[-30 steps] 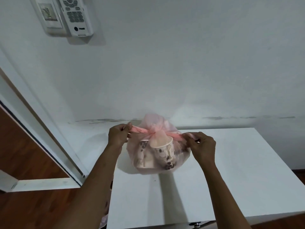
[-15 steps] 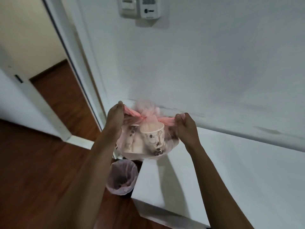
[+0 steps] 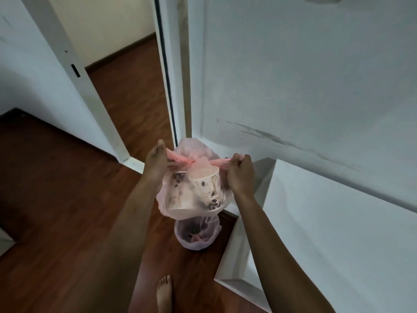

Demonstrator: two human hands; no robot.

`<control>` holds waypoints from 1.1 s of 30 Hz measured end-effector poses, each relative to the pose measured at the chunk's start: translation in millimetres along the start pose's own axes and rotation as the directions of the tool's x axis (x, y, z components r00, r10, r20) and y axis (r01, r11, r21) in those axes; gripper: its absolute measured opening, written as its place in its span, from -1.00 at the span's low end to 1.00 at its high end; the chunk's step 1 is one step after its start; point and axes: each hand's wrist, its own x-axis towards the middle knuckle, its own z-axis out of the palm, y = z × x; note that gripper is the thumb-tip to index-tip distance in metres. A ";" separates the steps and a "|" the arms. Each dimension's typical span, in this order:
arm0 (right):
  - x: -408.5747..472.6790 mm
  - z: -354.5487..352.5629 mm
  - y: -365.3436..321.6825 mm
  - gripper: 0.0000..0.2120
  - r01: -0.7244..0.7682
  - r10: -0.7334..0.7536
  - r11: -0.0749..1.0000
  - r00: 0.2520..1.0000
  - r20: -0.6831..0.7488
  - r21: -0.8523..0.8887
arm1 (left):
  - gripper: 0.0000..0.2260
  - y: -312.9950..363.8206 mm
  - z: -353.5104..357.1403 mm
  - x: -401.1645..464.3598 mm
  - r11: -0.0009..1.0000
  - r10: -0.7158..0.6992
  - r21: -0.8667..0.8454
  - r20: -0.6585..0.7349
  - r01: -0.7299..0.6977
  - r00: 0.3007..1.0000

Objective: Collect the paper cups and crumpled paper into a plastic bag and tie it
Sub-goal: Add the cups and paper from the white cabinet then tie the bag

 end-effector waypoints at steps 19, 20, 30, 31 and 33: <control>59.5 221.9 215.5 -0.72 -0.570 0.545 0.822 0.788 -0.286 -0.004 | -0.53 -293.8 18.6 195.5 0.701 -0.301 0.712 0.345 -0.039 0.889; 61.8 231.3 238.6 -0.73 -0.580 0.556 0.815 0.779 -0.290 0.004 | -0.61 -312.4 23.5 201.3 0.693 -0.310 0.720 0.353 -0.044 0.883; 57.5 309.6 419.4 -0.49 -0.512 0.512 0.842 0.858 -0.044 -0.169 | -0.79 -493.9 45.4 232.3 0.648 -0.273 0.733 0.477 -0.207 0.835; 58.1 315.3 429.1 -0.44 -0.473 0.477 0.853 0.878 -0.038 -0.220 | -0.80 -508.6 47.2 232.7 0.656 -0.251 0.724 0.474 -0.212 0.844; 58.8 326.2 446.9 -0.38 -0.380 0.384 0.867 0.922 -0.052 -0.323 | -0.75 -532.9 47.8 235.1 0.685 -0.265 0.704 0.482 -0.188 0.835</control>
